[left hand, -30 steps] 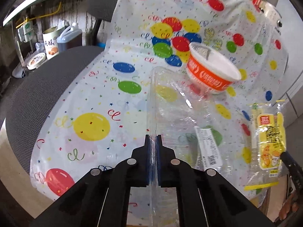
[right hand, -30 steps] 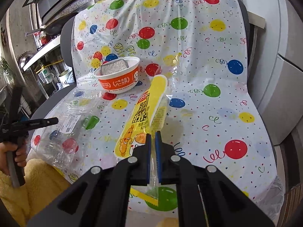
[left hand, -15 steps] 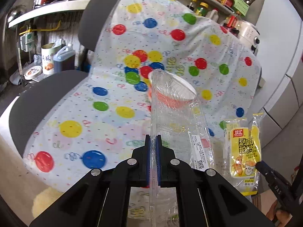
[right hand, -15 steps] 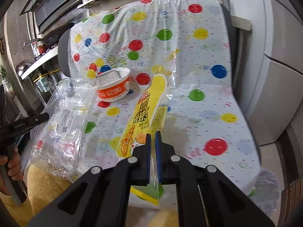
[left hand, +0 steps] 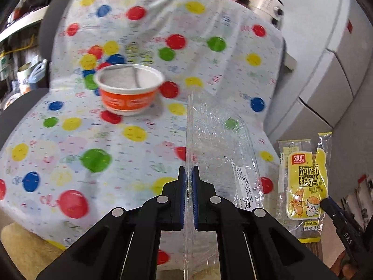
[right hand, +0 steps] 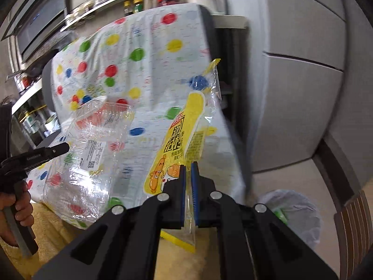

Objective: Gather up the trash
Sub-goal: 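Carry box and packet over the trash bag and open both grippers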

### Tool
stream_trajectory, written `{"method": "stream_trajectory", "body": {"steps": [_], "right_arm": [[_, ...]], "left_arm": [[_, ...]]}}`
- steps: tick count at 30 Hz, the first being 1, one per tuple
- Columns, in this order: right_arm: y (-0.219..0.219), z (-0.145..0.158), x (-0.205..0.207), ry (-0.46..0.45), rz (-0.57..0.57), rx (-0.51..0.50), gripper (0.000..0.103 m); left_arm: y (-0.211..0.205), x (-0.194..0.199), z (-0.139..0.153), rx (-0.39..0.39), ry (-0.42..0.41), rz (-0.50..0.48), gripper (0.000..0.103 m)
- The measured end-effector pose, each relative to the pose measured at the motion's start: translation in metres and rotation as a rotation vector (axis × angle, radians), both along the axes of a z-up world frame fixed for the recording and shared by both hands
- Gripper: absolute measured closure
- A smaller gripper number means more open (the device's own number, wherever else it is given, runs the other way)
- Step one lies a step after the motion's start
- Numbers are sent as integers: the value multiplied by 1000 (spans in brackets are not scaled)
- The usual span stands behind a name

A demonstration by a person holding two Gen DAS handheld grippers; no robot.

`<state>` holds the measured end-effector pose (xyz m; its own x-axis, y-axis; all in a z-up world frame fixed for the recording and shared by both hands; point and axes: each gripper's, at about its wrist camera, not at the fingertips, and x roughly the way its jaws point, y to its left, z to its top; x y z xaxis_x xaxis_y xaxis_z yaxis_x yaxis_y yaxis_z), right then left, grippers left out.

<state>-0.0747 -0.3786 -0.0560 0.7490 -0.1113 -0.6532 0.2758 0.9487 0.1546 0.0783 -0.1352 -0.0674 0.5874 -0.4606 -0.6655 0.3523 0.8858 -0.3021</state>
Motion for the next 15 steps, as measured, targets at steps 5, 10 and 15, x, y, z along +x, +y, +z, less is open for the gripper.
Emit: {"method": "stream_trajectory", "body": {"steps": [5, 10, 15], "right_arm": [[-38, -5, -31, 14, -80, -16, 97], [-72, -10, -68, 65, -179, -69, 97], [-109, -30, -103, 138, -276, -87, 97]], "left_arm": [[-62, -20, -5, 9, -9, -106, 97], [-129, -47, -19, 28, 8, -225, 97], [-191, -76, -38, 100, -7, -338, 97]]}}
